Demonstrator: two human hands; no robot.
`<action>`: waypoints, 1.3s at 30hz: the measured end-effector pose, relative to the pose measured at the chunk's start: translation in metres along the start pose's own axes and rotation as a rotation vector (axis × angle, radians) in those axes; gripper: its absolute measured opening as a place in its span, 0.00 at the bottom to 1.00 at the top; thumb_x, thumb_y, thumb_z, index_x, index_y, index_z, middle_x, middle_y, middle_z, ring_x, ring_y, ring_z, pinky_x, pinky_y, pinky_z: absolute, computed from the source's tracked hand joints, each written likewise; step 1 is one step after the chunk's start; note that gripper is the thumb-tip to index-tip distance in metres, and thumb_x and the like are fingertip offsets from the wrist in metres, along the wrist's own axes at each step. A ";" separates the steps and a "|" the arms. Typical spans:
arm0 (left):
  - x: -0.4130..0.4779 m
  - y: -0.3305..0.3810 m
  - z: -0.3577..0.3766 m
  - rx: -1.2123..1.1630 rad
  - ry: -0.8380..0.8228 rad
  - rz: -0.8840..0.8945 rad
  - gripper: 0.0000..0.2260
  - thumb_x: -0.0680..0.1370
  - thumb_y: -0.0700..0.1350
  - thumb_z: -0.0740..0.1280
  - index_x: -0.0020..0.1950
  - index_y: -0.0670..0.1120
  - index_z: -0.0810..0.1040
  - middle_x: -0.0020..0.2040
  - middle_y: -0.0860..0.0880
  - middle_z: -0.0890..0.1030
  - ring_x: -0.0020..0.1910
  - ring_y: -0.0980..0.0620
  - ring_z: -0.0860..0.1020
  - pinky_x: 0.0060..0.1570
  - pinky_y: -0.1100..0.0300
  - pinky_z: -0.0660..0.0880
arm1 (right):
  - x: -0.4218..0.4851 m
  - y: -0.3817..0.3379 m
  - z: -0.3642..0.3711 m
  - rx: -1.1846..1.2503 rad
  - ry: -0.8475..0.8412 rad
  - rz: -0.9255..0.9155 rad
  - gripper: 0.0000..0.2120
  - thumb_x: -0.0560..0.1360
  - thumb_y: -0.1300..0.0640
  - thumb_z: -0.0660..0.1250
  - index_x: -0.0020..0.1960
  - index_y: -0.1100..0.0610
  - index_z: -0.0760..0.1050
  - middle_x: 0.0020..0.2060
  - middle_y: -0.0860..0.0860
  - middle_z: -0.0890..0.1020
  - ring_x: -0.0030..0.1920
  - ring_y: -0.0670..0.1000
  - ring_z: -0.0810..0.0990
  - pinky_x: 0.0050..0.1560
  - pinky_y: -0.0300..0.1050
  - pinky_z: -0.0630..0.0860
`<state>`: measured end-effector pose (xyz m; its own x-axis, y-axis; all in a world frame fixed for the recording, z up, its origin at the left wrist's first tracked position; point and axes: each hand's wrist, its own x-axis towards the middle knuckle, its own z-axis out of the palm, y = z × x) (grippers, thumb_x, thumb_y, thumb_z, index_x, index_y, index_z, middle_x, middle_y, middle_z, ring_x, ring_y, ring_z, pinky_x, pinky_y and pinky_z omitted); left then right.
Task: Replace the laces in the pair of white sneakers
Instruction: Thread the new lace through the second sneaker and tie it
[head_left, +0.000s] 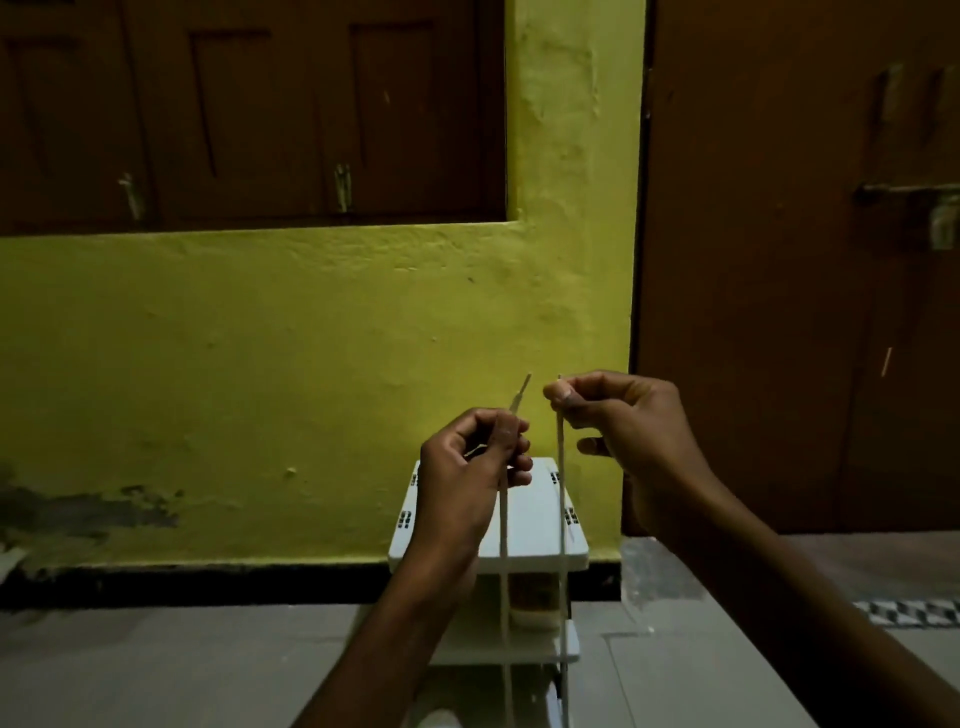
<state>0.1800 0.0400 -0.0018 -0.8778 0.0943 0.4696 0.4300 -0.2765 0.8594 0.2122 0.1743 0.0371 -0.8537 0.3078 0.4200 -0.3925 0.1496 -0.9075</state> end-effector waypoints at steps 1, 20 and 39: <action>0.001 0.005 0.001 -0.026 -0.001 0.004 0.05 0.79 0.41 0.66 0.50 0.42 0.81 0.38 0.46 0.80 0.35 0.53 0.78 0.36 0.63 0.77 | 0.000 -0.006 0.002 0.010 0.002 -0.006 0.06 0.72 0.56 0.72 0.47 0.56 0.84 0.41 0.46 0.86 0.38 0.37 0.81 0.38 0.40 0.72; 0.002 0.036 0.013 -0.281 0.069 -0.038 0.04 0.77 0.40 0.69 0.49 0.44 0.83 0.42 0.46 0.83 0.42 0.54 0.82 0.44 0.58 0.79 | -0.004 -0.038 0.016 0.071 0.013 -0.065 0.04 0.71 0.56 0.73 0.44 0.56 0.85 0.39 0.48 0.86 0.35 0.34 0.79 0.40 0.41 0.70; -0.121 -0.154 -0.048 0.617 -0.263 -0.273 0.04 0.75 0.44 0.71 0.42 0.49 0.84 0.39 0.56 0.84 0.41 0.64 0.80 0.43 0.71 0.74 | -0.108 0.195 -0.032 -0.660 -0.083 0.211 0.04 0.73 0.54 0.72 0.47 0.52 0.84 0.36 0.47 0.85 0.37 0.43 0.83 0.45 0.43 0.81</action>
<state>0.2103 0.0248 -0.2009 -0.9244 0.3317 0.1882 0.3117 0.3730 0.8739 0.2394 0.2002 -0.1849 -0.9226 0.3243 0.2089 0.0527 0.6423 -0.7646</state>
